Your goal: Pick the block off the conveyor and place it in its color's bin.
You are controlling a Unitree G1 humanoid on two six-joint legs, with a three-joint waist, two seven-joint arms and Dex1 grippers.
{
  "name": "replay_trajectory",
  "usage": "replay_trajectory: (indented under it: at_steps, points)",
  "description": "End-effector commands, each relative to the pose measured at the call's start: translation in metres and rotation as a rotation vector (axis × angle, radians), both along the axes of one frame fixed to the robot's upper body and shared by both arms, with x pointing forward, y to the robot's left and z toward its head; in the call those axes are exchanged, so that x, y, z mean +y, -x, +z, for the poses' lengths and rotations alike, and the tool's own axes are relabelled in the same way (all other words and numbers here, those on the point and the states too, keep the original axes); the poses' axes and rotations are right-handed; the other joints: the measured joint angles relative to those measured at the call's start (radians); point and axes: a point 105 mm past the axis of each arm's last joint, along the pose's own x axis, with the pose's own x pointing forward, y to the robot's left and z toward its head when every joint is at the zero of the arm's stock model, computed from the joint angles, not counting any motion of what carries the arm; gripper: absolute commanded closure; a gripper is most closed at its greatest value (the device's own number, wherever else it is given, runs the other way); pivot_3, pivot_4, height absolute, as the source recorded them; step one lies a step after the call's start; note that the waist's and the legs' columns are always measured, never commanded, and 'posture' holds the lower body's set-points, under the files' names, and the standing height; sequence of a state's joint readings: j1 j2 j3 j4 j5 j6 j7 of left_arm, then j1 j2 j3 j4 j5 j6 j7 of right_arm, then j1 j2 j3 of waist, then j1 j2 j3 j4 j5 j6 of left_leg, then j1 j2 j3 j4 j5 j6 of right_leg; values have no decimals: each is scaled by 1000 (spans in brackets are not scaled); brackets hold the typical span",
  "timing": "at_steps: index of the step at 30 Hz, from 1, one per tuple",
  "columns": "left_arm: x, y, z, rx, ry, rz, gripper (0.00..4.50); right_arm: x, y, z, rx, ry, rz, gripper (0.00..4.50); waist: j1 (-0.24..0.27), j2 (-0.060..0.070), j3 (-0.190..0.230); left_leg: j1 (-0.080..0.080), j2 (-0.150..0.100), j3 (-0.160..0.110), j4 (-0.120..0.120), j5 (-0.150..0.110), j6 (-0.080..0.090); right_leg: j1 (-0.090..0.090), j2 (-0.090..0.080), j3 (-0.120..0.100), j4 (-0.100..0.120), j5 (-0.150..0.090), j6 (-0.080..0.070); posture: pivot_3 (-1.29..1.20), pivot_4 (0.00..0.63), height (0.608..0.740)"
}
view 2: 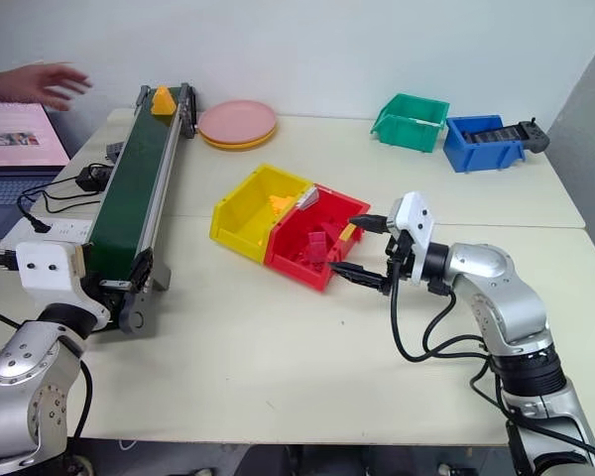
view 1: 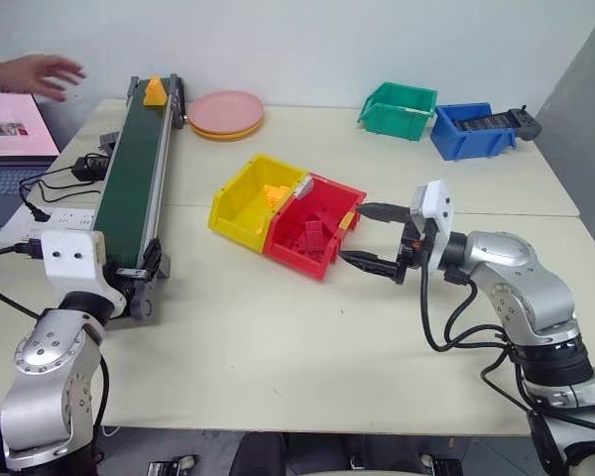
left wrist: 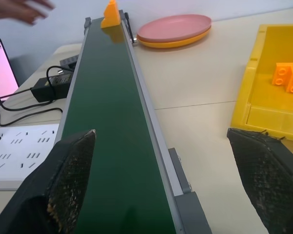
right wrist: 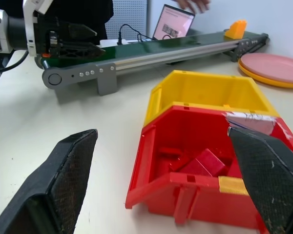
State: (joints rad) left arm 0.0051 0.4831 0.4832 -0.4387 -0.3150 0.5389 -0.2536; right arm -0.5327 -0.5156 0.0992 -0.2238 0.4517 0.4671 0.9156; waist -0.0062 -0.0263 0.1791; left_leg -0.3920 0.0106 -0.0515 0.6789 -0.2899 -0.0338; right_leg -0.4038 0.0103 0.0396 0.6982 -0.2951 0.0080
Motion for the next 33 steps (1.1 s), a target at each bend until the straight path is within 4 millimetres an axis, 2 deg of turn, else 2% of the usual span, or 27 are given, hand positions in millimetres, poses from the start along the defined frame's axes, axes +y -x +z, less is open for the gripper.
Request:
replay_trajectory:
  at_steps: [1, 8, 10, 14, 20, 27, 33]
  points:
    - [3, 7, 19, -59, -49, 9, 16, 4, 4, 13, -52, -16, 29, 0, 0, 0, 0, 0, 0, 0, 0, 0, 0, 0, 0, 0, 0, 0, 0, 0, 150, 740]
    - [1, 10, 20, -28, -113, 1, 16, 7, 5, 15, -50, -24, 44, 0, 0, 0, 0, 0, 0, 0, 0, 0, 0, 0, 0, 0, 0, 0, 0, 0, 150, 740]
    - [-7, 11, 23, -38, -132, -49, 16, 8, 5, 16, -46, -30, 51, 0, 0, 0, 0, 0, 0, 0, 0, 0, 0, 0, 0, 0, 0, 0, 0, 0, 150, 740]
    - [-10, 12, 27, -60, -132, -72, 16, 7, 7, 15, -28, -29, 76, 0, 0, 0, 0, 0, 0, 0, 0, 0, 0, 0, 0, 0, 0, 0, 0, 0, 150, 740]
    - [-21, 14, 21, -14, -129, -131, 16, 3, 9, 17, -31, -1, 100, 0, 0, 0, 0, 0, 0, 0, 0, 0, 0, 0, 0, 0, 0, 0, 0, 0, 150, 740]
    - [-20, 13, 22, -14, -113, -130, 16, 8, 11, 21, -48, 21, 121, 0, 0, 0, 0, 0, 0, 0, 0, 0, 0, 0, 0, 0, 0, 0, 0, 0, 150, 740]
    - [-14, 8, 24, -26, -108, -97, 16, 13, 11, 37, -68, -25, 132, 0, -1, 0, 0, 0, 0, 0, 0, 0, 0, 0, 0, 0, 0, 0, 0, 0, 150, 740]
